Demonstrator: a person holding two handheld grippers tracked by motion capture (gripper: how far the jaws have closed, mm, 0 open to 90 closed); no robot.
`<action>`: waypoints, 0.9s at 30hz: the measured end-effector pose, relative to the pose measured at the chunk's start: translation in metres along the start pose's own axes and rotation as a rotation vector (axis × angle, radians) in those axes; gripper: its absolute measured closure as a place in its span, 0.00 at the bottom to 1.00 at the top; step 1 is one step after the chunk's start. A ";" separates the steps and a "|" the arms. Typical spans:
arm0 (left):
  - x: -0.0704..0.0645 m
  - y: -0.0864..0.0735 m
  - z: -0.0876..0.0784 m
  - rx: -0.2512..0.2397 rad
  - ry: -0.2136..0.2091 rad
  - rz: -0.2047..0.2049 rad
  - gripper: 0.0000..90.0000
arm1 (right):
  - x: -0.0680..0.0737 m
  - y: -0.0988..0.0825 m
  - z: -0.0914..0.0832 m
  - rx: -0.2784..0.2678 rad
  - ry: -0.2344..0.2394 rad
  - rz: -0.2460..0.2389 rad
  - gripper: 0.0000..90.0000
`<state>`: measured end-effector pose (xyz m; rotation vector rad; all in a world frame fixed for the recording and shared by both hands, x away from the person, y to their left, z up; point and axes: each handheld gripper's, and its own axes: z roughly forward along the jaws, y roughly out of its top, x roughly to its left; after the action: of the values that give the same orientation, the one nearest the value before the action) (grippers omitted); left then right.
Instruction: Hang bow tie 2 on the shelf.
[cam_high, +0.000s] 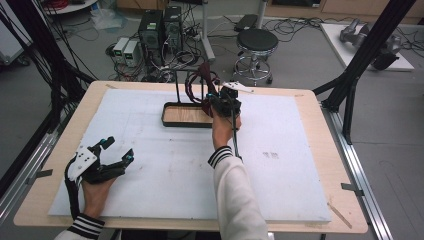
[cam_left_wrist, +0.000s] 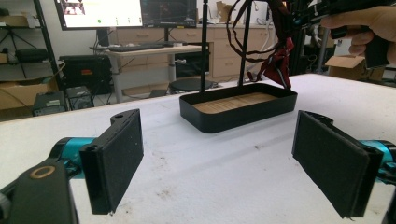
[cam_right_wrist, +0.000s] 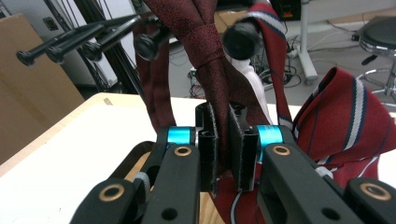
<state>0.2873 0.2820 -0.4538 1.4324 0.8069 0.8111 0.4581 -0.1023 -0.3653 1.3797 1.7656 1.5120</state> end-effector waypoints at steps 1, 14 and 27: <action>0.000 0.000 0.000 0.000 0.000 0.000 0.19 | 0.000 0.000 0.000 0.005 0.002 0.006 0.93; 0.000 0.000 0.000 0.001 -0.002 0.000 0.19 | -0.005 -0.005 0.004 0.080 -0.004 0.044 0.93; -0.001 0.000 0.000 0.000 -0.001 0.003 0.19 | -0.008 -0.006 0.003 0.118 0.008 0.028 0.89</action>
<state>0.2871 0.2815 -0.4539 1.4337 0.8041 0.8123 0.4619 -0.1070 -0.3736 1.4624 1.8742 1.4494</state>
